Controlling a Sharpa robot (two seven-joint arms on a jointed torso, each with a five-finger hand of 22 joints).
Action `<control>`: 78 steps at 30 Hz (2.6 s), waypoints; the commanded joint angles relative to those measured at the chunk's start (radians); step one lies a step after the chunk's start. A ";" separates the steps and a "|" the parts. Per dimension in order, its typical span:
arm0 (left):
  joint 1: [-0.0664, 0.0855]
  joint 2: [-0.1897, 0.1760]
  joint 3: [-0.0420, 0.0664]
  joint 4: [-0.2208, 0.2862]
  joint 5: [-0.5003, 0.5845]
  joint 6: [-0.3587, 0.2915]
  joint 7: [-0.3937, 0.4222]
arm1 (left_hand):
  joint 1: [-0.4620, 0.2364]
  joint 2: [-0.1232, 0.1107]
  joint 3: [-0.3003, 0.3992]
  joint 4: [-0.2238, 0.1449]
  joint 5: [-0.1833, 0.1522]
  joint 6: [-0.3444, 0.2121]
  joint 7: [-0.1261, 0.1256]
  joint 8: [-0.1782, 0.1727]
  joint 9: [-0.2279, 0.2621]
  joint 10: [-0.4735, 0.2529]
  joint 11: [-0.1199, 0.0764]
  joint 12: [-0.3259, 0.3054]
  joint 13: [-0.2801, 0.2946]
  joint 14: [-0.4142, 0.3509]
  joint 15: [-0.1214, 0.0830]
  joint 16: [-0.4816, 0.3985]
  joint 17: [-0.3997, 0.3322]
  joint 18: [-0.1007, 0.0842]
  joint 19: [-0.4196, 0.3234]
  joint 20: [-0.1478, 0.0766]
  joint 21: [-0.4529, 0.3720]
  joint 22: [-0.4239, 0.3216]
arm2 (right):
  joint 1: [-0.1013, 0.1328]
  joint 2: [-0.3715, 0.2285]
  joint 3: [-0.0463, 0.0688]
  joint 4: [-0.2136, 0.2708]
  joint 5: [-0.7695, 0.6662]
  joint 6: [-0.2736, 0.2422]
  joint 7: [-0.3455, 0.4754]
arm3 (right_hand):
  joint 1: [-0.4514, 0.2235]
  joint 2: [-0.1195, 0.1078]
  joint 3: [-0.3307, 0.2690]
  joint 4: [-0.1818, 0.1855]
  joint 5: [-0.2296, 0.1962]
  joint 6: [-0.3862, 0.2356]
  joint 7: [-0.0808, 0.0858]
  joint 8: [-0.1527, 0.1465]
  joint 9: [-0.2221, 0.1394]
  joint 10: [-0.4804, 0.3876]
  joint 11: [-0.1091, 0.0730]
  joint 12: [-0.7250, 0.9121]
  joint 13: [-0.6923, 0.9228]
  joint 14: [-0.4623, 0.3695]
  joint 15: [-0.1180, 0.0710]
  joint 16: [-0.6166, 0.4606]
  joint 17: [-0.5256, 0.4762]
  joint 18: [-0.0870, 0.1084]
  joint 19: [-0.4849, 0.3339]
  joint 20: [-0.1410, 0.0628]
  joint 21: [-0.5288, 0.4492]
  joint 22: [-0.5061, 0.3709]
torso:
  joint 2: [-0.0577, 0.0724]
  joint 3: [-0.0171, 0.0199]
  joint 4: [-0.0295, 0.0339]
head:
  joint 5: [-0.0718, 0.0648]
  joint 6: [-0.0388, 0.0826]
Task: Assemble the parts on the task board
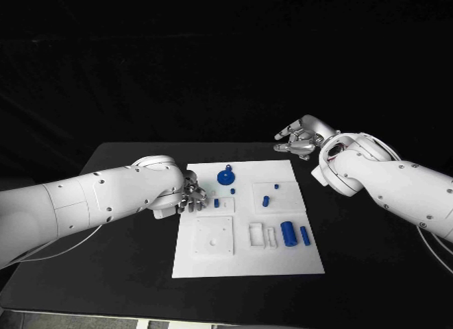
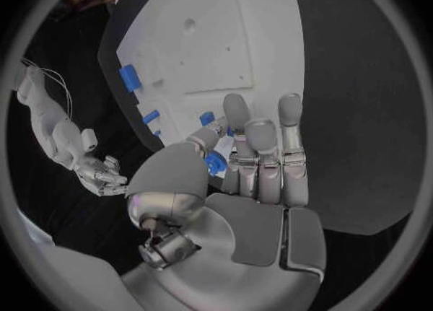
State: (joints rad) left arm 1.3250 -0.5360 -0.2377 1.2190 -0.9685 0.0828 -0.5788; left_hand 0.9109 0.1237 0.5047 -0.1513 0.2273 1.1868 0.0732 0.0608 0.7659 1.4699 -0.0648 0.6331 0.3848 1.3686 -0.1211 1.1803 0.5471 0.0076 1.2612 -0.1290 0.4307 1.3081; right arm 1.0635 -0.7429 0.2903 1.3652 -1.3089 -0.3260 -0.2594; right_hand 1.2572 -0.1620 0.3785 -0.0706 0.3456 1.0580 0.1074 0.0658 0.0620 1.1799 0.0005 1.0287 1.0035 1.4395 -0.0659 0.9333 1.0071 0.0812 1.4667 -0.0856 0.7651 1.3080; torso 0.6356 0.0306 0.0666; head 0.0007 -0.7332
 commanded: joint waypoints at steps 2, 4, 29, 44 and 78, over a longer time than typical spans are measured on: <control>-0.002 -0.005 -0.001 0.006 -0.001 -0.012 0.002 | 0.006 0.001 0.005 0.001 0.006 0.157 -0.103 0.006 -0.001 0.043 -0.013 0.003 0.000 0.003 -0.003 0.003 -0.001 0.010 -0.005 -0.002 0.007 0.019 | -0.001 0.000 0.001 0.000 -0.007 0.008 0.006 | -0.010 0.002 0.003 0.000 0.005 0.006 -0.001 -0.004 0.001 -0.006 -0.004 -0.001 0.001 0.002 -0.008 -0.007 0.000 0.019 0.055 -0.006 -0.003 0.090 | 0.000 -0.0009 0.0002 | 0.001 0.001; -0.002 -0.008 0.000 0.009 0.000 -0.017 0.004 | 0.006 0.002 0.006 0.003 0.007 0.156 -0.103 0.006 -0.001 0.043 -0.013 0.003 0.000 0.003 -0.003 0.003 -0.002 0.011 -0.006 -0.002 0.007 0.018 | -0.002 0.000 0.001 0.000 -0.007 0.008 0.007 | -0.010 0.002 0.003 0.000 0.005 0.006 -0.001 -0.004 0.001 -0.006 -0.004 -0.001 0.001 0.002 -0.008 -0.007 0.000 0.019 0.055 -0.006 -0.003 0.090 | 0.000 -0.0005 0.0002 | 0.001 0.002; 0.047 -0.026 0.032 0.007 0.111 0.111 0.008 | 0.013 0.000 0.016 0.006 0.012 0.150 -0.101 0.007 0.003 0.043 -0.011 -0.007 0.000 -0.007 0.000 0.005 -0.002 0.012 -0.016 0.003 0.006 0.019 | -0.005 0.005 0.001 -0.008 -0.006 0.011 0.007 | -0.010 0.002 0.003 0.000 0.005 0.006 -0.001 -0.004 0.001 -0.006 -0.004 -0.001 0.001 0.002 -0.008 -0.007 0.000 0.019 0.055 -0.006 -0.003 0.090 | 0.001 0.0012 -0.0007 | 0.006 0.001; 0.051 -0.005 0.033 -0.054 0.147 0.188 0.016 | 0.019 0.001 0.019 -0.001 0.018 0.150 -0.101 0.007 0.006 0.042 -0.011 -0.007 0.004 -0.009 0.001 0.009 -0.001 0.012 -0.018 0.003 0.007 0.019 | -0.005 0.006 0.001 -0.009 -0.005 0.015 0.006 | -0.010 0.002 0.003 0.000 0.005 0.006 -0.001 -0.004 0.001 -0.006 -0.004 -0.001 0.001 0.002 -0.008 -0.007 0.000 0.019 0.055 -0.006 -0.003 0.090 | 0.000 0.0013 -0.0001 | 0.006 -0.001; 0.026 0.010 0.013 -0.059 0.162 0.110 0.007 | 0.009 0.004 0.019 -0.005 0.018 0.153 -0.102 0.007 0.014 0.042 -0.012 -0.002 0.010 -0.005 0.000 0.012 -0.002 0.013 -0.016 0.002 0.012 0.018 | -0.005 0.003 0.001 -0.005 -0.005 0.014 0.005 | -0.010 0.002 0.003 0.000 0.005 0.006 -0.001 -0.004 0.001 -0.006 -0.004 -0.001 0.001 0.002 -0.008 -0.007 0.000 0.019 0.055 -0.006 -0.003 0.090 | 0.000 0.0012 0.0002 | 0.004 -0.009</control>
State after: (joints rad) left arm 1.3515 -0.5292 -0.2244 1.1577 -0.8140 0.1905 -0.5683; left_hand 0.9251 0.1220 0.5228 -0.1532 0.2389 1.2052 0.0750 0.0631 0.7788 1.4838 -0.0516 0.6280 0.3937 1.3646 -0.1210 1.1881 0.5452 0.0075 1.2504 -0.1252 0.4390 1.3079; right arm 1.0591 -0.7393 0.2903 1.3582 -1.3085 -0.3221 -0.2594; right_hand 1.2572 -0.1620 0.3784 -0.0705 0.3448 1.0561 0.1056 0.0658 0.0620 1.1779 -0.0015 1.0288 1.0035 1.4395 -0.0659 0.9333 1.0071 0.0912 1.4667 -0.0856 0.7651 1.3074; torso 0.6359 0.0314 0.0667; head 0.0055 -0.7423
